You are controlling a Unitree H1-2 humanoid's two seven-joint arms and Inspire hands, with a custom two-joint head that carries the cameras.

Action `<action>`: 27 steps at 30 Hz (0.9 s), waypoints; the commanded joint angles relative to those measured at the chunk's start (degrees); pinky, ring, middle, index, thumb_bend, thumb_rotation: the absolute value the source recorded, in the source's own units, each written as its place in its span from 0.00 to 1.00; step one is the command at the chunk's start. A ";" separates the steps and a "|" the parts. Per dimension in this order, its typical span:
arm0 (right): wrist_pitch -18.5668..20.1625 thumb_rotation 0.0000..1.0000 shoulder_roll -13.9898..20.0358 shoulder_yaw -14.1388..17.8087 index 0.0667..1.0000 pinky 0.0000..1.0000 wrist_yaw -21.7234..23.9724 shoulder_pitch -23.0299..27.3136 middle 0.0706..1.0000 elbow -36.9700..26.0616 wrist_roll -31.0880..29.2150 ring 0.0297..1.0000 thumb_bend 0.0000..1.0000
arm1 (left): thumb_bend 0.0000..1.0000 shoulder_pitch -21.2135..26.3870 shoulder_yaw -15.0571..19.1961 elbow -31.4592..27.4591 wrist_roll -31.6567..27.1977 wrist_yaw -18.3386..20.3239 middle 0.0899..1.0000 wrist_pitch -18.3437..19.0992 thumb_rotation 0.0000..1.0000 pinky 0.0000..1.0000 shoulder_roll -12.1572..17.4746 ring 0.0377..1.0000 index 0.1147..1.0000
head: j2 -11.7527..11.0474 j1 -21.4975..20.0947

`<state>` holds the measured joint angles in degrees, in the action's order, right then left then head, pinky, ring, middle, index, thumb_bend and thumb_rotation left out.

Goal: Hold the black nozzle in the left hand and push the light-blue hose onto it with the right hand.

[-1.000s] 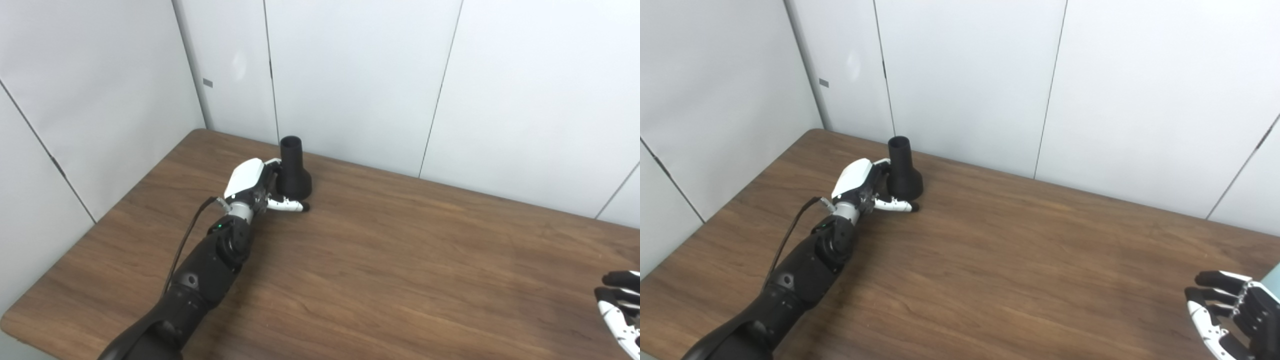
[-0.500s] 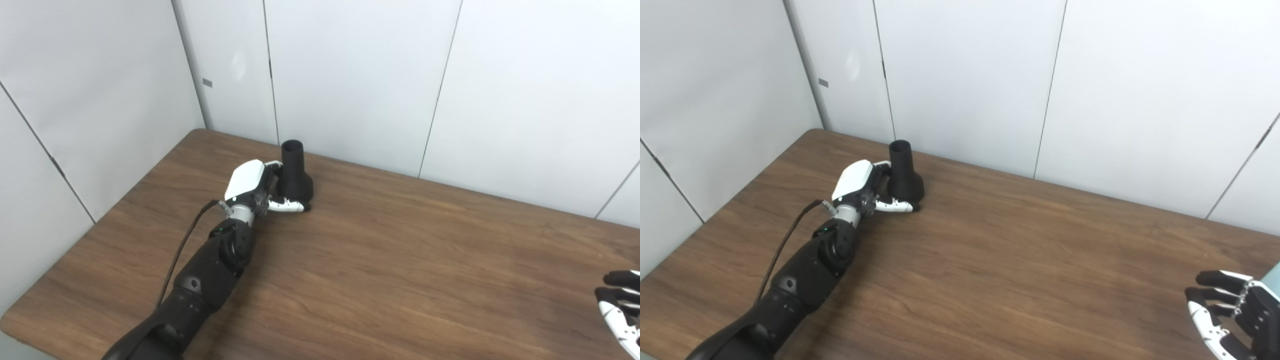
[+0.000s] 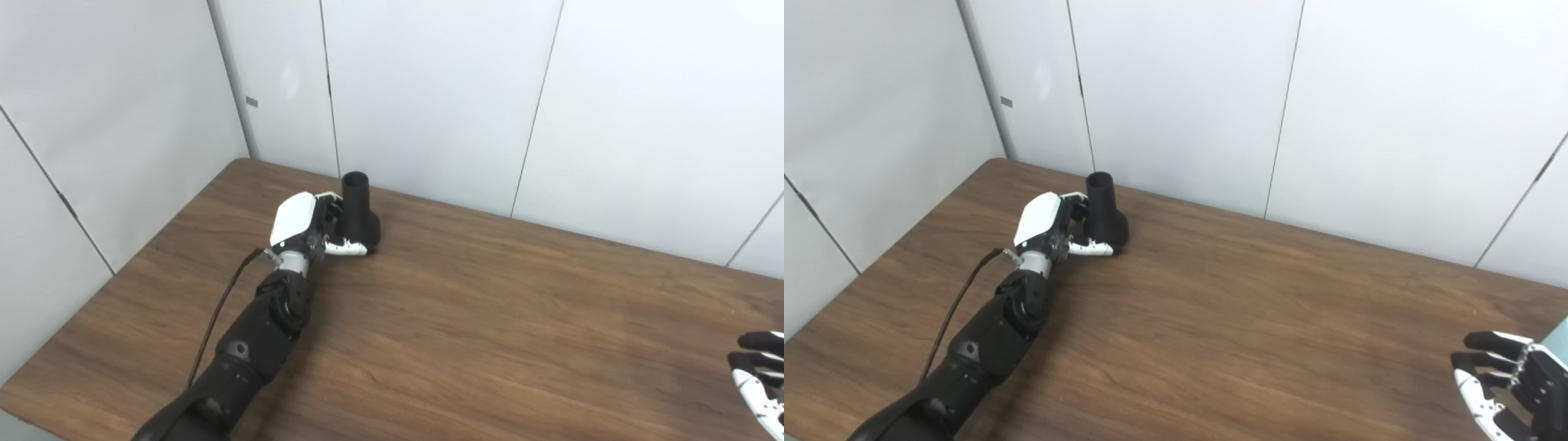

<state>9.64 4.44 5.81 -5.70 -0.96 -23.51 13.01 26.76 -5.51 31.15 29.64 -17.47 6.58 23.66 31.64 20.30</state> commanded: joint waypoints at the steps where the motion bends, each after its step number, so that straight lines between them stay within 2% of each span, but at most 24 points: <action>1: -1.83 0.00 0.37 0.17 0.50 0.41 -0.19 0.83 0.55 -1.59 0.14 0.54 0.12 | 0.88 -2.75 -0.87 0.60 -0.71 2.57 0.56 0.77 0.05 0.48 -0.55 0.54 0.56 | 0.07 0.07; 5: -1.92 0.00 0.33 0.21 0.50 0.40 -0.17 0.88 0.55 -1.45 -0.10 0.53 0.11 | 0.86 -3.02 -1.24 -0.48 -0.02 2.54 0.55 1.11 0.01 0.49 -0.40 0.54 0.53 | 0.02 0.07; 8: -1.88 0.00 0.30 0.20 0.51 0.41 -0.10 0.89 0.55 -1.47 -0.24 0.53 0.11 | 0.86 -2.95 -1.73 -0.56 1.16 2.17 0.54 2.07 0.02 0.46 -0.31 0.52 0.52 | 0.04 0.05; 14: -2.09 0.00 0.34 0.23 0.51 0.40 -0.16 0.87 0.56 -1.17 -0.34 0.53 0.13 | 0.85 -3.23 -1.68 -0.37 0.64 2.07 0.50 0.66 0.00 0.44 -0.10 0.49 0.50 | 0.04 -0.02; 15: -2.32 0.00 0.39 0.24 0.51 0.39 -0.19 0.88 0.55 -1.02 -0.38 0.53 0.13 | 0.69 -3.14 -1.66 0.26 0.59 1.72 0.49 0.12 0.02 0.43 -0.05 0.48 0.46 | 0.04 -0.02; 16: -2.48 0.00 0.39 0.25 0.51 0.39 -0.19 0.87 0.55 -0.93 -0.49 0.52 0.12 | 0.59 -3.08 -1.69 0.73 0.67 1.35 0.45 -0.31 0.01 0.42 0.00 0.46 0.45 | 0.13 -0.03; 17: -2.28 0.00 0.30 0.27 0.51 0.39 -0.18 0.88 0.56 -1.04 -0.59 0.52 0.12 | 0.56 -3.08 -1.79 1.02 0.76 1.11 0.43 -0.81 0.00 0.41 0.08 0.45 0.45 | 0.13 -0.03; 25: -2.08 0.00 0.30 0.15 0.51 0.40 -0.09 0.99 0.56 -1.12 -0.90 0.54 0.13 | 0.52 -3.62 -3.55 0.27 3.02 0.56 0.39 -1.73 0.00 0.33 0.92 0.36 0.45 | 0.34 -0.21; 27: -2.09 0.00 0.31 0.12 0.51 0.40 -0.11 1.00 0.56 -1.11 -0.80 0.54 0.13 | 0.51 -3.67 -3.90 0.36 3.04 0.95 0.41 -2.10 0.00 0.33 1.12 0.37 0.45 | 0.36 -0.36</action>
<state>9.56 4.44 5.79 -5.57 -0.96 -23.38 12.08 25.23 -8.00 30.50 32.34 -19.25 3.98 25.02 31.99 19.87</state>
